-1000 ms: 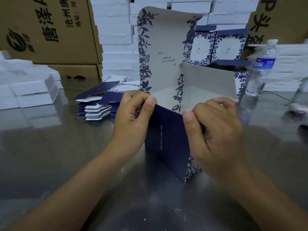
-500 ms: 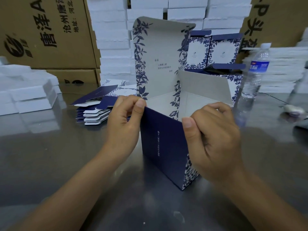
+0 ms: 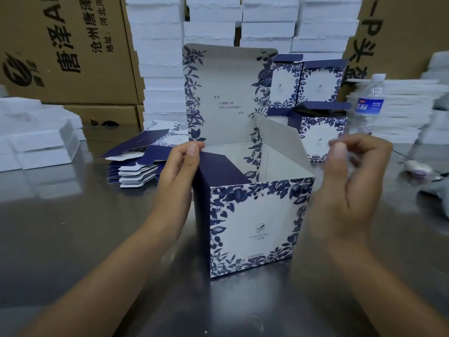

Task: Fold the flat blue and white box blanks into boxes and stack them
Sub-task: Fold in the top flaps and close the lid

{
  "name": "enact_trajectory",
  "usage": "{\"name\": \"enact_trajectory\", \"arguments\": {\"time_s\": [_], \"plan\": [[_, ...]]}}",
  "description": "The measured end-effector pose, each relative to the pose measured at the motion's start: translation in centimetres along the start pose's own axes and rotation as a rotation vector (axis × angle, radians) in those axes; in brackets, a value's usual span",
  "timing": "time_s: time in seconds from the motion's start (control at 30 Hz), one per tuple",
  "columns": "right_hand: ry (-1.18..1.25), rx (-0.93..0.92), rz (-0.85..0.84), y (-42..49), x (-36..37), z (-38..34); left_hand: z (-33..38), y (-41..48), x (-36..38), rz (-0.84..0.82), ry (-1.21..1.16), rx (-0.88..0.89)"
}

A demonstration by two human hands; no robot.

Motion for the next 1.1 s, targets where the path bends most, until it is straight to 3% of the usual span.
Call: {"name": "enact_trajectory", "arguments": {"time_s": [0.1,0.23,0.43,0.57,0.7,0.97,1.1], "plan": [[0.161,0.419,-0.086,0.1,0.2,0.1,0.1,0.0,0.1,-0.012,-0.032,-0.002],[0.203,0.702,-0.395,0.6,0.2,0.5,-0.1,0.3,-0.2,-0.002,-0.04,-0.035],[0.105,0.67,-0.681,1.8,-0.6,0.4,-0.5,0.6,-0.5,-0.021,-0.059,-0.06],[-0.093,0.489,-0.774,2.5,-1.6,-0.4,-0.4,0.5,-0.4,-0.016,-0.084,-0.08],[-0.156,0.43,-0.838,3.0,-1.7,-1.4,-0.1,0.2,-0.2,-0.044,-0.086,-0.086],[-0.035,0.629,-0.721,2.6,-1.3,-0.6,0.4,0.0,0.1,-0.08,-0.098,-0.11],[0.034,0.74,-0.74,2.5,-1.3,-0.2,0.7,-0.2,0.2,-0.115,-0.109,-0.122]]}}
Point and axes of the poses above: each hand's wrist, its own y-axis towards the middle knuckle, its own x-axis out of the palm, z = x × y, the point moved 1 cm from there along y, towards the middle knuckle, and after that the axes turned 1 degree about y, right-handed, at the moved point
